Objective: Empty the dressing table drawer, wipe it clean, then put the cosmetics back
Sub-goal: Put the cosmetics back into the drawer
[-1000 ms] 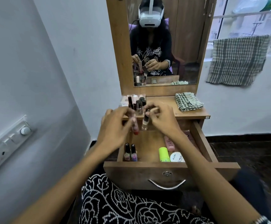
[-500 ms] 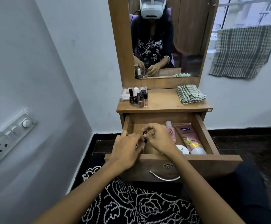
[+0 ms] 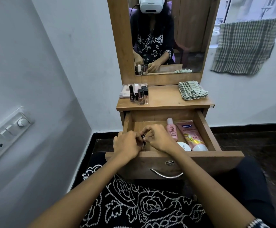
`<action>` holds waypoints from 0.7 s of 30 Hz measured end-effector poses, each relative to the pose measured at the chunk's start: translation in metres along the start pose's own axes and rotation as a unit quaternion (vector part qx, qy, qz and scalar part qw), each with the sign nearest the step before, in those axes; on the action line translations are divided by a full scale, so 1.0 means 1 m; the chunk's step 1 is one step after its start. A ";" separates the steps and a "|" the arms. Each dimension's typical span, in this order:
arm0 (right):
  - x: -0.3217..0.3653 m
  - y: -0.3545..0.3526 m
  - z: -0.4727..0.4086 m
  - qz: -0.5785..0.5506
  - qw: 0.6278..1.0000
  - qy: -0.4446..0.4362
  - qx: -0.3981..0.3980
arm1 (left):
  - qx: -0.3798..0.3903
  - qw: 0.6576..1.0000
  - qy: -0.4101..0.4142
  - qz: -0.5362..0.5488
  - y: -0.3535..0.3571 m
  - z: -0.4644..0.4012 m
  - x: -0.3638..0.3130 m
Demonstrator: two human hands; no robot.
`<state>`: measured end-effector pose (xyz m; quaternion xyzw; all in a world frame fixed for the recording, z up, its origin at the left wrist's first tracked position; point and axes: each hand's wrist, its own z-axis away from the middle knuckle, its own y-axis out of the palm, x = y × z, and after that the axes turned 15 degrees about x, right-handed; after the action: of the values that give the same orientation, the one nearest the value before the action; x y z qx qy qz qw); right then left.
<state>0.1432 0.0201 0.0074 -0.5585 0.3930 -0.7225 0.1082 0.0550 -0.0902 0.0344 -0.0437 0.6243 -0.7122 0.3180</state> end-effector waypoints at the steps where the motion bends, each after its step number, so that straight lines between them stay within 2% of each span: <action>1: 0.000 0.000 -0.001 -0.001 1.000 -0.002 0.004 | -0.001 1.000 -0.003 0.002 0.000 -0.001 -0.001; 9: 0.000 0.002 -0.002 0.006 1.000 0.004 0.023 | 0.005 1.000 -0.004 -0.009 0.000 -0.003 -0.003; 21: -0.001 0.002 -0.003 -0.008 1.000 -0.001 0.025 | 0.014 0.999 0.046 0.002 -0.003 -0.006 0.000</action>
<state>0.1407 0.0208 0.0054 -0.5593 0.3700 -0.7325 0.1170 0.0509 -0.0844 0.0360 -0.0052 0.6281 -0.7216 0.2910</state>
